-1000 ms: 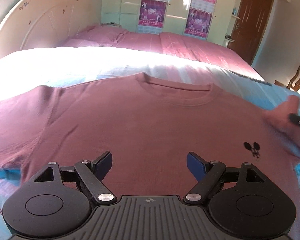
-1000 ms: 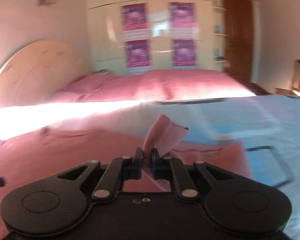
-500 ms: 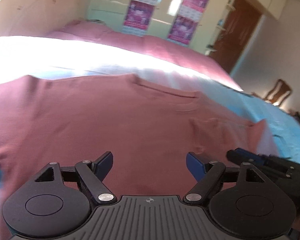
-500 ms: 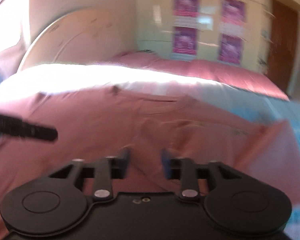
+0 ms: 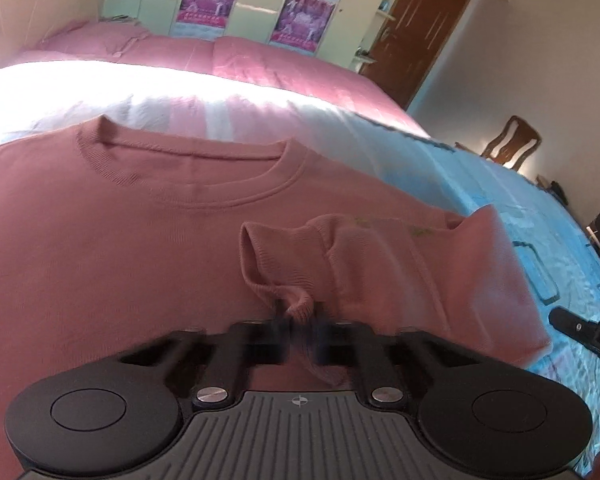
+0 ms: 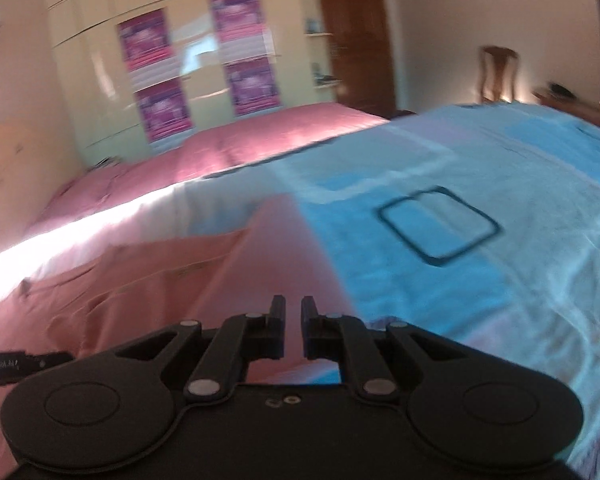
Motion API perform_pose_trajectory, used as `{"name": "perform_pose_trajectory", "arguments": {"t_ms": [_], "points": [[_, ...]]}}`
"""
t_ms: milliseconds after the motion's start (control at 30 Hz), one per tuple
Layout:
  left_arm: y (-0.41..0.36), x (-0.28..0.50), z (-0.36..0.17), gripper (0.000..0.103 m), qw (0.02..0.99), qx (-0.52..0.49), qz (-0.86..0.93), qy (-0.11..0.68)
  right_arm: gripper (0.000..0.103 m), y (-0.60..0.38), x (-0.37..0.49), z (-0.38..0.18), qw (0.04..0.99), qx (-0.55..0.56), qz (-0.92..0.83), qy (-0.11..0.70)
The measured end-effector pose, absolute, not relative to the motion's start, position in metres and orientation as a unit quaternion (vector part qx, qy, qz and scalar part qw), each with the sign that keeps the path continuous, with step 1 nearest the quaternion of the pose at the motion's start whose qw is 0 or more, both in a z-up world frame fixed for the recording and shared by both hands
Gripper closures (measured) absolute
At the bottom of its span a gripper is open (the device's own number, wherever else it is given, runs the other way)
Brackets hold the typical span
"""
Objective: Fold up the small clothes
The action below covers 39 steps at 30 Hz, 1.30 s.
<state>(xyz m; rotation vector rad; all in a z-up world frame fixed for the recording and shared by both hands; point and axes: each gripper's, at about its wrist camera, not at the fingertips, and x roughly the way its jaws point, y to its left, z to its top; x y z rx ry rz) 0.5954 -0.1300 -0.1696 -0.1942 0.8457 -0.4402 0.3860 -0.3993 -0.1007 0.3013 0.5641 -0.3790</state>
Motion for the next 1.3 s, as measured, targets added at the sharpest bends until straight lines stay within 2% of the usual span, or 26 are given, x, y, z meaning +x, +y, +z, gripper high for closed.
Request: {"name": "perform_pose_trajectory", "arguments": {"t_ms": [233, 367, 633, 700, 767, 833, 900, 933, 1033, 1067, 1100, 1133, 1167, 1200, 1300], "points": [[-0.063, 0.564, -0.111, 0.096, 0.931, -0.106, -0.174, 0.302, 0.092, -0.41, 0.418, -0.111, 0.926, 0.172, -0.2, 0.271], [-0.033, 0.559, -0.121, 0.096, 0.931, -0.102, -0.146, 0.32, 0.092, -0.408, 0.431, -0.115, 0.928, 0.172, -0.182, 0.277], [-0.02, 0.554, -0.15, 0.096, 0.928, -0.089, -0.116, 0.342, 0.09, -0.396, 0.442, -0.122, 0.927, 0.169, -0.144, 0.303], [-0.018, 0.553, -0.159, 0.095, 0.928, -0.086, -0.111, 0.345, 0.082, -0.394, 0.445, -0.127, 0.925, 0.166, -0.127, 0.318], [-0.018, 0.553, -0.165, 0.095, 0.928, -0.083, -0.108, 0.347, 0.081, -0.393, 0.451, -0.135, 0.916, 0.164, -0.106, 0.35], [-0.017, 0.556, -0.167, 0.084, 0.928, -0.074, -0.101, 0.35, 0.074, -0.393, 0.449, -0.136, 0.918, 0.159, -0.108, 0.347], [-0.013, 0.561, -0.166, 0.046, 0.93, -0.079, -0.099, 0.345, 0.065, -0.396, 0.447, -0.132, 0.922, 0.167, -0.109, 0.333], [-0.012, 0.565, -0.166, 0.042, 0.931, -0.082, -0.097, 0.341, 0.065, -0.398, 0.447, -0.131, 0.923, 0.17, -0.108, 0.327], [-0.016, 0.583, -0.173, 0.042, 0.922, -0.095, -0.114, 0.357, 0.069, -0.401, 0.45, -0.128, 0.926, 0.173, -0.109, 0.317], [-0.018, 0.589, -0.179, 0.043, 0.918, -0.099, -0.117, 0.366, 0.072, -0.402, 0.452, -0.127, 0.926, 0.174, -0.109, 0.316], [-0.022, 0.594, -0.185, 0.055, 0.914, -0.099, -0.121, 0.375, 0.08, -0.402, 0.453, -0.127, 0.926, 0.175, -0.109, 0.315], [-0.024, 0.593, -0.184, 0.085, 0.918, -0.09, -0.118, 0.369, 0.086, -0.401, 0.454, -0.128, 0.926, 0.174, -0.108, 0.317], [-0.022, 0.591, -0.179, 0.099, 0.92, -0.099, -0.117, 0.36, 0.101, -0.401, 0.454, -0.129, 0.926, 0.17, -0.105, 0.319], [-0.018, 0.585, -0.172, 0.099, 0.927, -0.116, -0.117, 0.337, 0.102, -0.398, 0.452, -0.128, 0.93, 0.163, -0.096, 0.316], [-0.016, 0.573, -0.163, 0.099, 0.944, -0.082, -0.092, 0.306, 0.102, -0.381, 0.446, -0.131, 0.94, 0.118, -0.048, 0.316]]}}
